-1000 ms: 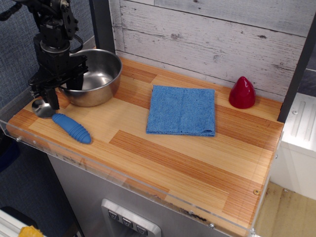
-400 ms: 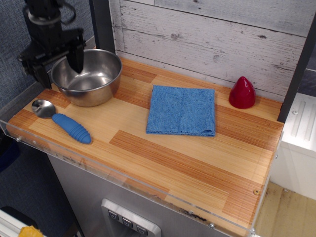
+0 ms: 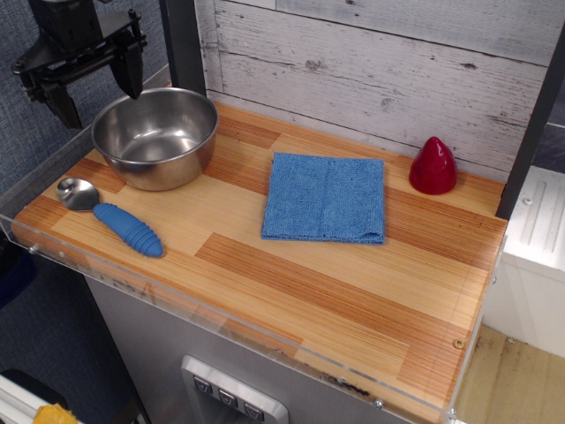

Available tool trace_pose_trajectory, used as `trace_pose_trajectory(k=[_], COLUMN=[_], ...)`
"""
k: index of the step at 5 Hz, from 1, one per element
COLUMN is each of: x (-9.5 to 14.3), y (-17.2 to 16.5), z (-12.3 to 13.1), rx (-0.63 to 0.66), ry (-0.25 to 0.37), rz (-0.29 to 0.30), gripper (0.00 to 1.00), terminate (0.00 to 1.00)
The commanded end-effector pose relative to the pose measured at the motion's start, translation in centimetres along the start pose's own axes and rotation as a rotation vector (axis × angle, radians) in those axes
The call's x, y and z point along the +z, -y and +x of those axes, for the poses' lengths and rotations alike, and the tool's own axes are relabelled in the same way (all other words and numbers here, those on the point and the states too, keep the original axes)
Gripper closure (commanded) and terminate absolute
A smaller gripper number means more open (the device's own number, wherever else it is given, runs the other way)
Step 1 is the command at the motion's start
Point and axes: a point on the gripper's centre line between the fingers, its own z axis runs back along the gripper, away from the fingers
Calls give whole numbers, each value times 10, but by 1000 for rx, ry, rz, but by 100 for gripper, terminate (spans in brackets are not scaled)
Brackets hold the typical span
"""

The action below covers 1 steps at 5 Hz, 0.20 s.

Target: Pick up the pot and place it behind the spoon

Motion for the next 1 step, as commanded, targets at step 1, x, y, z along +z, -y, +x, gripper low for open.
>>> trace_pose_trajectory(k=[1], x=[17], y=[-5], z=[3], rx=[13], ry=[39], rz=[-31], gripper=[0], terminate=[100])
